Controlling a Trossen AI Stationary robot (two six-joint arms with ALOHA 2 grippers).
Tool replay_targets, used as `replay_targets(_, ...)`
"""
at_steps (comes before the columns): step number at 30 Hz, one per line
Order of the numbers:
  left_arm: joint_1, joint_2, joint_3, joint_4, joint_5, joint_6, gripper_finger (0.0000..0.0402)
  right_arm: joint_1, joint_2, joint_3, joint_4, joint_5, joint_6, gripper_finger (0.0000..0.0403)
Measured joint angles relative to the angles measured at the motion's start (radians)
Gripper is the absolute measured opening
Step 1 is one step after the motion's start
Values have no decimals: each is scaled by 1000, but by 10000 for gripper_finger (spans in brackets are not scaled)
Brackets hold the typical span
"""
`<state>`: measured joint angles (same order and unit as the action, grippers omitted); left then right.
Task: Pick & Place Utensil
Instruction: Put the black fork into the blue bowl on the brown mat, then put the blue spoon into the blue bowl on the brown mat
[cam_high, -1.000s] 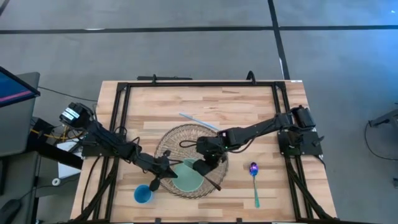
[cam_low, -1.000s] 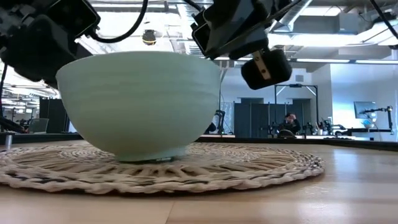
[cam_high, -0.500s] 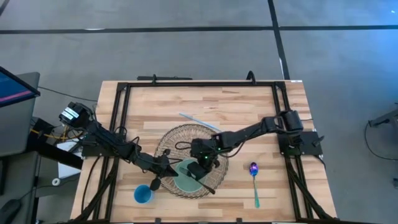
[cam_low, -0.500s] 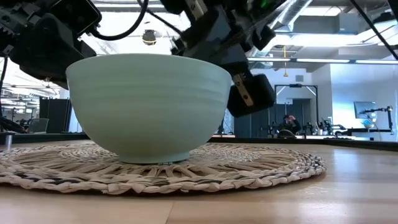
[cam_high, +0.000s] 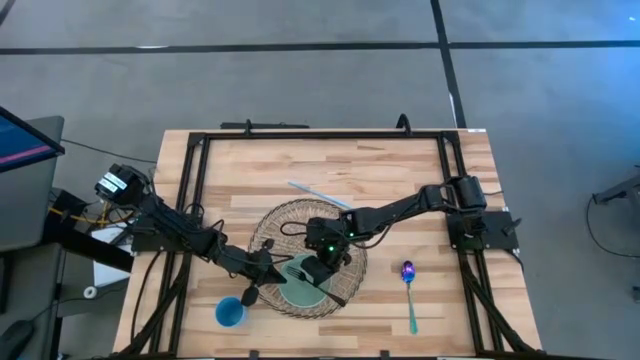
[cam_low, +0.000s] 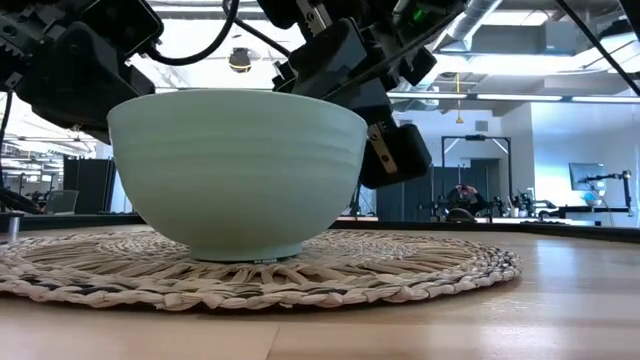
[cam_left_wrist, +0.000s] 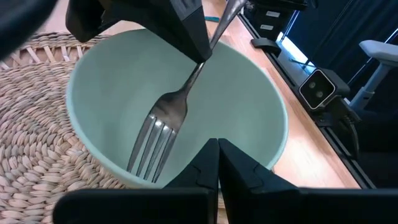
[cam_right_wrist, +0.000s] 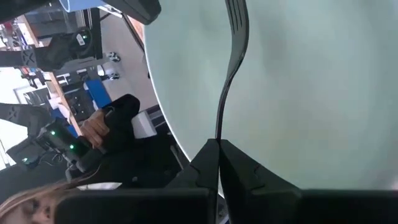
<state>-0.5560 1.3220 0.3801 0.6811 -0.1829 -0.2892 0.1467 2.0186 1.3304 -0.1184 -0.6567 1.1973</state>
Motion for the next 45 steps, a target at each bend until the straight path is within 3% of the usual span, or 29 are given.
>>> replay_targets(13,0,-1,0,0,0,-3,9,-13,0,0,-4,10,5,76)
replay_targets(27,0,-1,0,0,0,-3,7,-38,-15,0,80,-31,-34,79)
replay_targets(36,0,-1,-1,18,0,0,10,-18,-127,0,100,-51,-82,79)
replay_targets(45,0,-1,-1,50,-1,4,10,98,-274,0,24,95,-198,79)
